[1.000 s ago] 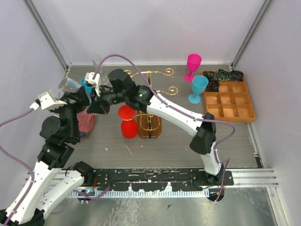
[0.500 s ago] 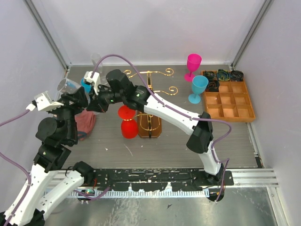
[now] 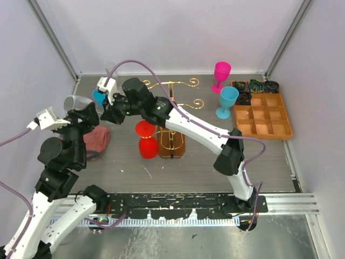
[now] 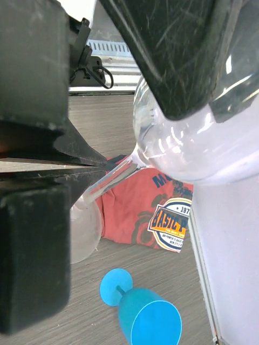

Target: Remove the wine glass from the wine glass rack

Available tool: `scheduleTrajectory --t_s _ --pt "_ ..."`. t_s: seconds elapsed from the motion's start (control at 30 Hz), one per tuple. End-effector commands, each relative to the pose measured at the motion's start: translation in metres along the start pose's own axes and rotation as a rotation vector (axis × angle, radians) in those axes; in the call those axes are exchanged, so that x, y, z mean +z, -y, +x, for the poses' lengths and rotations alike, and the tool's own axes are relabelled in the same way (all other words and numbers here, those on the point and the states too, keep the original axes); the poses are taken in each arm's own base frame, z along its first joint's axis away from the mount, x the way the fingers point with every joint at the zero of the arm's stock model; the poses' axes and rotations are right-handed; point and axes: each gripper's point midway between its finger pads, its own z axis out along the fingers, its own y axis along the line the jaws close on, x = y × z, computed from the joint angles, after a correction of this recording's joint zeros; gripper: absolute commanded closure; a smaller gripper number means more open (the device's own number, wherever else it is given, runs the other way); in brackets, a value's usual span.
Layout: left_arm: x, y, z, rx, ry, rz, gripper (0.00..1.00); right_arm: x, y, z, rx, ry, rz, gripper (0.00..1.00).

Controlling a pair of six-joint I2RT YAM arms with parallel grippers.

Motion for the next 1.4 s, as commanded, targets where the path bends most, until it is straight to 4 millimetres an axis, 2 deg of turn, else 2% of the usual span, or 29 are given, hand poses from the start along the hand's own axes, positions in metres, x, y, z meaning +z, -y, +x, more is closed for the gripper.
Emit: scheduleTrajectory --t_s 0.0,0.07,0.17,0.27,0.37,0.43,0.53,0.6,0.7,0.77,0.83,1.0,1.1,1.37 --pt "-0.003 0.005 -0.021 -0.044 0.047 0.015 0.43 -0.011 0.010 -0.038 -0.050 0.095 0.041 0.89" --pt "0.000 0.003 -0.015 -0.021 0.037 0.001 0.43 -0.016 0.002 -0.044 -0.049 0.105 0.011 0.88" --pt "0.006 -0.002 -0.002 0.031 0.020 -0.028 0.43 -0.035 -0.015 -0.060 -0.045 0.129 -0.040 0.87" --pt "0.013 -0.009 0.011 0.086 0.006 -0.065 0.43 -0.068 -0.031 -0.074 -0.060 0.116 -0.050 0.86" --pt "0.019 -0.014 0.028 0.142 -0.023 -0.089 0.43 -0.112 -0.048 -0.076 -0.087 0.062 -0.024 0.86" --pt "0.023 -0.017 0.041 0.167 -0.044 -0.109 0.44 -0.140 -0.043 -0.077 -0.096 0.054 0.063 0.86" --pt "0.028 -0.023 0.059 0.197 -0.059 -0.134 0.44 -0.185 -0.013 -0.065 -0.089 -0.012 0.310 0.80" --pt "0.032 -0.028 0.073 0.220 -0.074 -0.151 0.44 -0.215 0.007 -0.056 -0.053 -0.054 0.447 0.80" --pt "0.039 -0.033 0.096 0.251 -0.083 -0.165 0.44 -0.249 0.024 -0.047 0.002 -0.055 0.531 0.80" --pt "0.044 -0.039 0.109 0.265 -0.079 -0.187 0.44 -0.263 0.031 -0.037 0.013 -0.050 0.553 0.80" --pt "0.048 -0.043 0.120 0.274 -0.081 -0.207 0.44 -0.275 0.034 -0.036 0.008 -0.032 0.573 0.80" --pt "0.063 -0.044 0.147 0.331 -0.087 -0.236 0.43 -0.292 0.053 -0.015 0.063 -0.051 0.632 0.80" --pt "0.071 -0.046 0.164 0.373 -0.083 -0.249 0.43 -0.296 0.056 -0.015 0.068 -0.046 0.636 0.80" --pt "0.081 -0.060 0.184 0.403 -0.038 -0.311 0.39 -0.306 0.060 -0.024 0.059 -0.018 0.657 0.80"
